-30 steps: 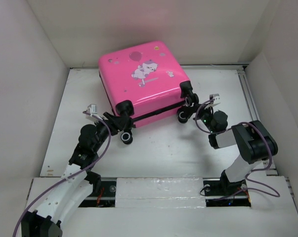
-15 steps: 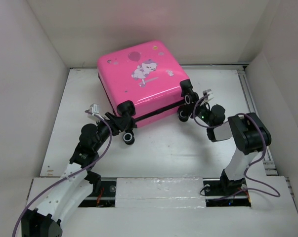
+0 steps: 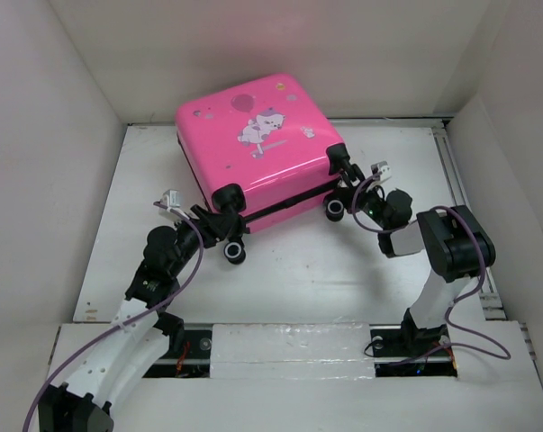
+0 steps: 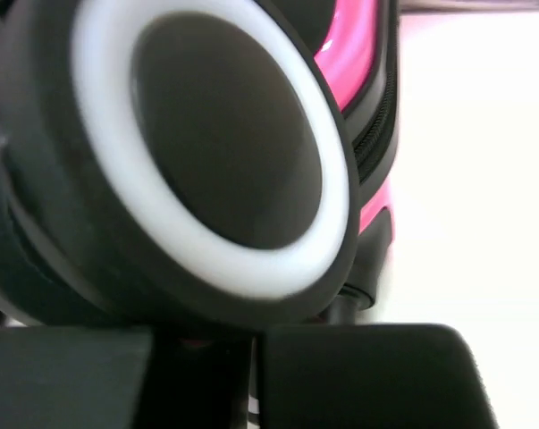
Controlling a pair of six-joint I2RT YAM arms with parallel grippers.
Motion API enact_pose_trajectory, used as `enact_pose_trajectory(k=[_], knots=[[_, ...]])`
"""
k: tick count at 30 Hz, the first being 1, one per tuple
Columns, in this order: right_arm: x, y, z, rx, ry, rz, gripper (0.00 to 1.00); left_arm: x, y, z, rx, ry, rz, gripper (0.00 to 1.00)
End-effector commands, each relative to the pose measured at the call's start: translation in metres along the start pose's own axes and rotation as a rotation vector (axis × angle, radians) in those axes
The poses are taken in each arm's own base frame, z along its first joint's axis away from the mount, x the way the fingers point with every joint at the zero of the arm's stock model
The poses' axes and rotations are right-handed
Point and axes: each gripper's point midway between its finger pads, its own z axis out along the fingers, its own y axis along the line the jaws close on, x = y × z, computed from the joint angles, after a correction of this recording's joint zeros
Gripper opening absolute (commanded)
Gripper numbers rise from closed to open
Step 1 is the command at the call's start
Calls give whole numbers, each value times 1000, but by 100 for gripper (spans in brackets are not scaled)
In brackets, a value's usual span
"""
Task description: Pack the luggage
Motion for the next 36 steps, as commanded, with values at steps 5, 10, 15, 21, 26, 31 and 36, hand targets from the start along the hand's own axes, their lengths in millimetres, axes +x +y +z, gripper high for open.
enact_pose_trajectory(k=[5,10,15,21,26,31,36], knots=[[-150,62,-2,-195,-557,-285,0,-39,-69,-17,224,-103,35,0],[-146,75,-9,-215,-551,-278,0,-38,-68,-16,227,-104,35,0],[-113,112,-18,-264,-493,-255,0,-40,-73,-12,259,-109,13,0],[-53,163,-30,-323,-378,-177,0,-41,-89,-5,337,-94,-22,0],[-4,231,-32,-484,-248,-116,0,-35,-92,7,368,-58,-53,0],[28,319,-30,-654,-154,-63,0,-34,-108,12,429,-25,-82,0],[62,383,-37,-781,-34,-34,0,-33,-149,11,515,-8,-76,0]])
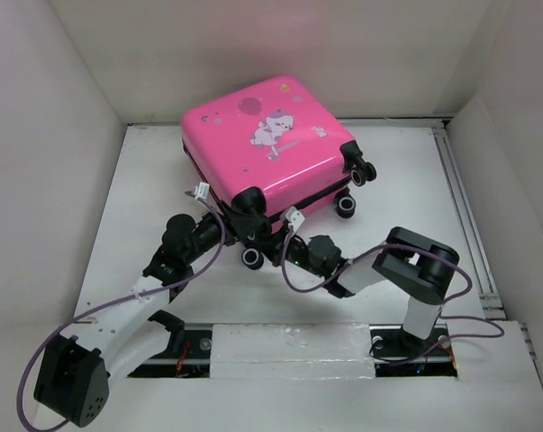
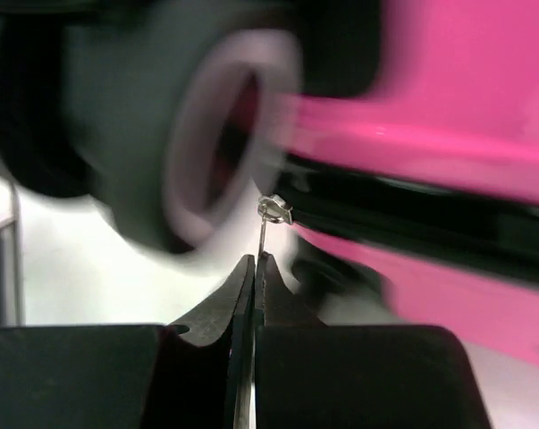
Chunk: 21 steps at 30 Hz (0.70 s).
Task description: Pack the luggage
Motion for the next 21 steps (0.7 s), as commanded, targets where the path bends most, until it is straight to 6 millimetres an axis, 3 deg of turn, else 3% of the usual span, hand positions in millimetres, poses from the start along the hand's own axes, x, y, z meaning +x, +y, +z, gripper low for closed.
enact_pose_trajectory(k=[1,3,4,10,11,12,18,21], knots=[[-44,123,7,-410,-163,3,0,-59,-119,-6,349,-197,78,0],[-31,137,10,-444,-133,33,0,-60,-136,-8,390,-203,83,0],[-39,147,8,-478,-172,46,0,-59,-139,-7,404,-201,85,0],[-35,151,8,-515,-202,95,0,-54,-168,-17,514,-145,55,0],[-45,150,8,-507,-245,96,0,-48,-172,-16,528,-125,39,0],[-42,146,4,-491,-242,100,0,-44,-174,-17,536,-113,37,0],[-69,143,-8,-486,-322,106,0,-17,-178,8,510,-58,26,0],[-68,144,-16,-500,-332,145,0,-8,-178,16,528,-25,-4,0]])
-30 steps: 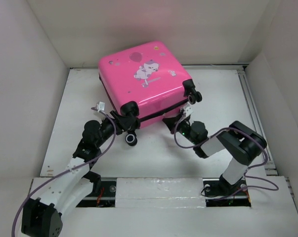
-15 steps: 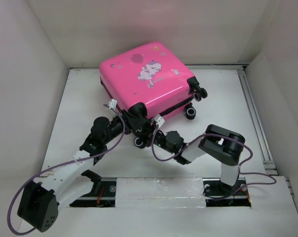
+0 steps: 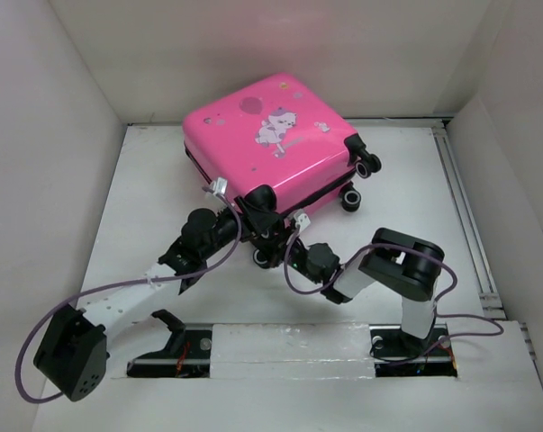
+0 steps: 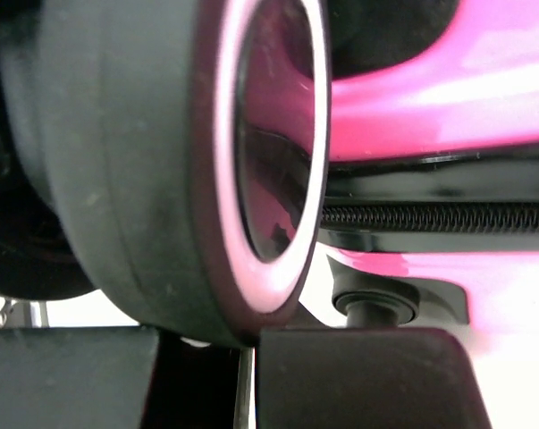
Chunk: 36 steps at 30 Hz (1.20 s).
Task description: Pack the luggage
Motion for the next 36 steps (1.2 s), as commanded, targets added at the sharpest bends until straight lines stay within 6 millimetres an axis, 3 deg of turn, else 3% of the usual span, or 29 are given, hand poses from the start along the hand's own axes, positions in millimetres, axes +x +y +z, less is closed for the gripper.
enact_pose_trajectory(k=[1,4,7,8,10,11,12,13,15,17,18,21,23,24,25,27,32,36], knots=[[-47,147,-30,-602,-194,13,0,-30,-163,-20,569,-46,-12,0],[-42,156,-34,-628,-183,15,0,-16,-173,-14,592,-4,-26,0],[-59,152,-38,-588,-212,16,0,-14,-181,-13,612,-1,-3,5],[-49,137,-37,-520,-161,20,0,-17,-178,-11,586,-22,4,12],[-60,131,-41,-472,-170,-22,0,-24,-184,-14,591,-48,26,33],[-49,117,-42,-398,-121,-19,0,-31,-193,-18,600,-69,73,48],[-48,111,-43,-366,-106,-18,0,-34,-198,-19,595,-75,101,70],[-57,110,-46,-347,-120,-27,0,-36,-199,-17,581,-74,126,74],[-47,95,-52,-278,-72,-30,0,-46,-204,-21,543,-99,197,81],[-52,88,-59,-241,-69,-29,0,-47,-196,-23,493,-105,240,86],[-44,77,-61,-185,-34,-34,0,-49,-190,-26,447,-102,259,87],[-42,59,-74,-100,-3,-42,0,-42,-159,-31,302,-81,309,81],[-35,59,-82,-72,32,-48,0,-39,-141,-37,255,-90,304,70],[-40,60,-82,-59,30,-57,0,-38,-133,-39,234,-96,292,48],[-28,52,-87,-7,74,-72,0,-36,-120,-41,197,-105,288,36],[-26,48,-86,38,94,-71,0,-29,-109,-36,169,-81,279,24],[-26,45,-88,131,152,-63,0,0,-101,-14,158,81,292,12],[-19,48,-97,184,203,-43,0,20,-86,-3,150,150,258,10]])
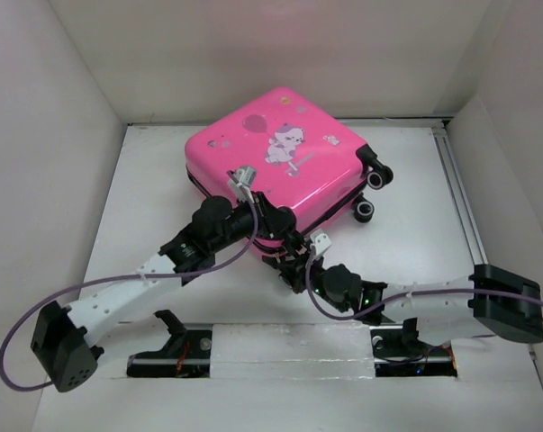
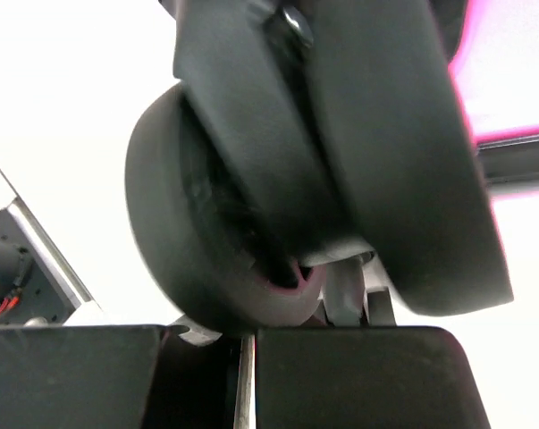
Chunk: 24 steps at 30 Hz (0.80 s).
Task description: Pack the luggage
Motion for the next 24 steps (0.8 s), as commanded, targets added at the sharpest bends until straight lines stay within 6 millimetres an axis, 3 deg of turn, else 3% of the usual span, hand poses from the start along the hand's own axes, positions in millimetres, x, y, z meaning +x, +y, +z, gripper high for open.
enact_pose_trajectory(k=[1,4,9,10,12,13,14,17,21,23,24], knots=[[-8,25,-7,-25,34,48,0,12,-6,5,57,54,-6,9],[-8,32,-15,-33,64,64,0,32,-7,9,65,74,-29,7],[-23,34,-30,-33,85,117,0,29,-11,34,74,-46,-79,9],[-18,27,-35,-8,111,98,0,25,-15,48,96,-67,-94,9],[-39,30,-43,-16,76,139,0,24,-21,63,125,-65,-119,8],[-43,28,-47,-9,69,141,0,14,-31,72,151,-86,-141,8],[-42,23,-50,8,75,133,0,20,-35,84,187,-66,-150,8],[-49,17,-57,34,59,170,0,11,-60,103,273,-71,-159,8],[-47,-1,-64,100,36,180,0,5,-80,106,358,-31,-141,20],[-42,-5,-62,121,50,165,0,4,-73,95,369,-20,-123,43],[-43,-6,-59,132,50,173,0,-8,-76,79,367,-58,-110,53]])
